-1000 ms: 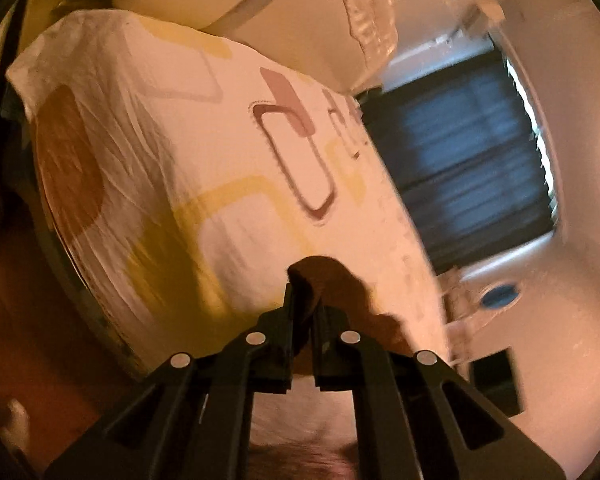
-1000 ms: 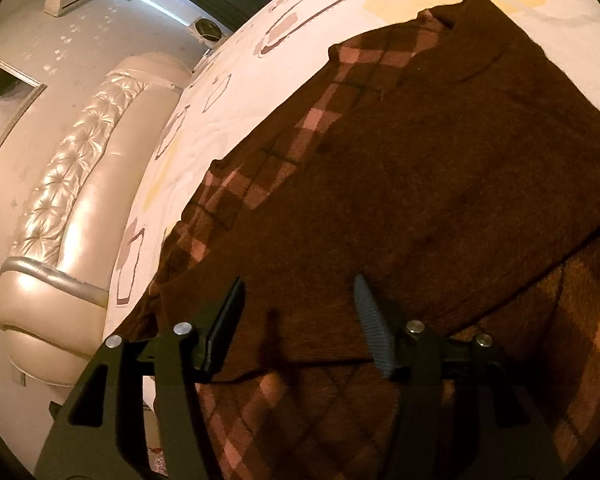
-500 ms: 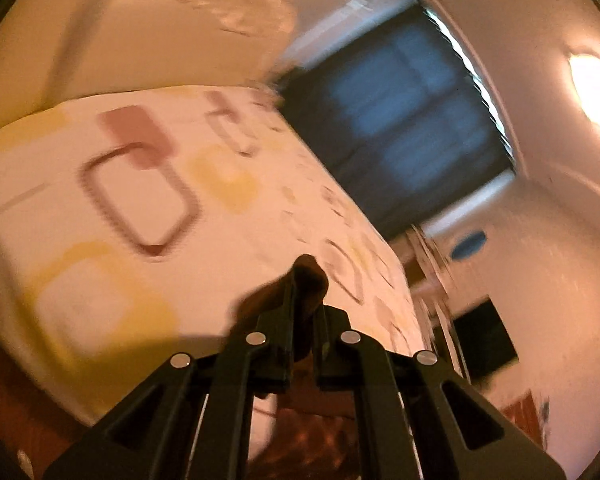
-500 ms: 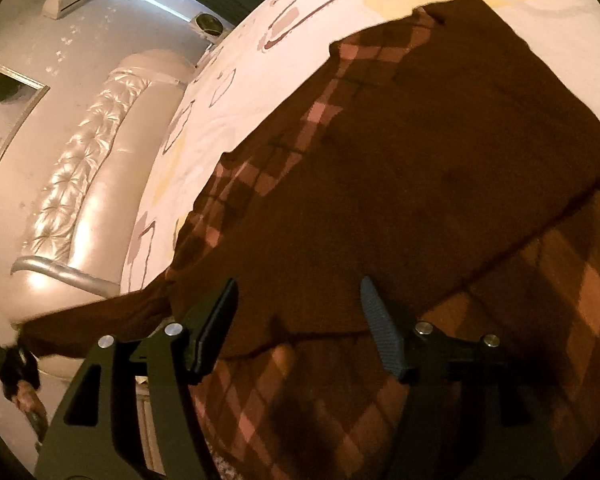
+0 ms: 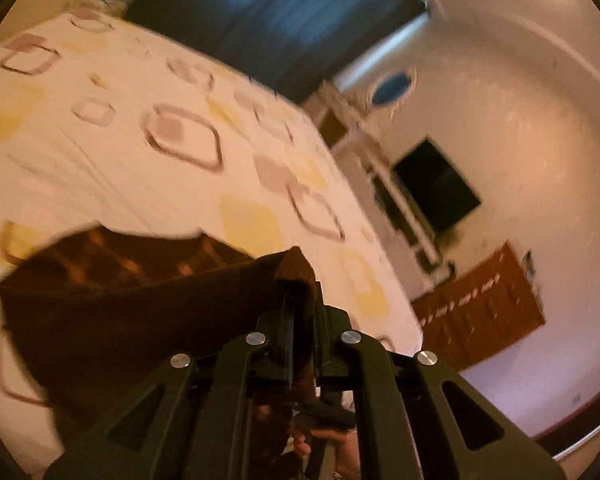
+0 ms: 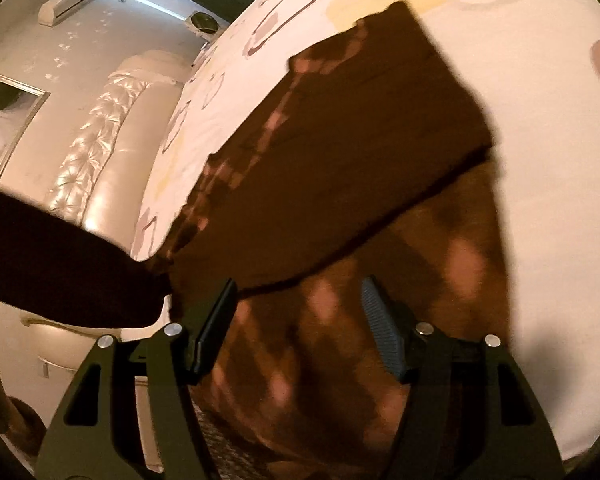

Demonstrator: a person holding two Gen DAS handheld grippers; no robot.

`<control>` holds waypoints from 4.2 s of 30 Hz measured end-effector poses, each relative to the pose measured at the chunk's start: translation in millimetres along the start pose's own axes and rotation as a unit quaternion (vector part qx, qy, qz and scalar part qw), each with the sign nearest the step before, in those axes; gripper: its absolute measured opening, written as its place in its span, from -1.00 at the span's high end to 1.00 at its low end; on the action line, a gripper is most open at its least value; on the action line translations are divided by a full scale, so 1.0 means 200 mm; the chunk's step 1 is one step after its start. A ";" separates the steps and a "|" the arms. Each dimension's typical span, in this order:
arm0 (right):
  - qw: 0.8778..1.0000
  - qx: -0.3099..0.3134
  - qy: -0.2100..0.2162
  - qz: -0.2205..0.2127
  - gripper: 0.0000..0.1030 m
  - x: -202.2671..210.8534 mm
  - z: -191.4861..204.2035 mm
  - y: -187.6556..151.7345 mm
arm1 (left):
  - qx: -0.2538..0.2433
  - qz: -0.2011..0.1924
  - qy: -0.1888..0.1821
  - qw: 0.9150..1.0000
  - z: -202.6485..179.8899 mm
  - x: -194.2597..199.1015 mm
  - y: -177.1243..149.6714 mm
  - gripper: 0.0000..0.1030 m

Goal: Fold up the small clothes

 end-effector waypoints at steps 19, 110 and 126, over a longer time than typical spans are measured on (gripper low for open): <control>0.997 -0.058 0.023 -0.034 -0.24 0.27 -0.34 0.15 | 0.018 0.010 0.094 0.995 0.42 -0.38 -0.45 -0.36; 0.995 -0.039 0.091 -0.026 0.40 0.29 -0.27 0.26 | 0.063 -0.118 0.405 0.905 1.45 0.31 -0.65 -0.55; 0.982 0.135 0.004 -0.129 0.87 0.33 -0.05 0.29 | 0.058 -0.120 0.406 0.904 1.45 0.29 -0.65 -0.61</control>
Point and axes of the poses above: each gripper's, at about its wrist camera, not at the fingertips, and x roughly against the way its jaws point, z to its left, y to its top, the point moved 4 cm from there along -x, roughly the way its jaws point, and after that the axes turned 3 degrees about -y, right-handed, at the moved point
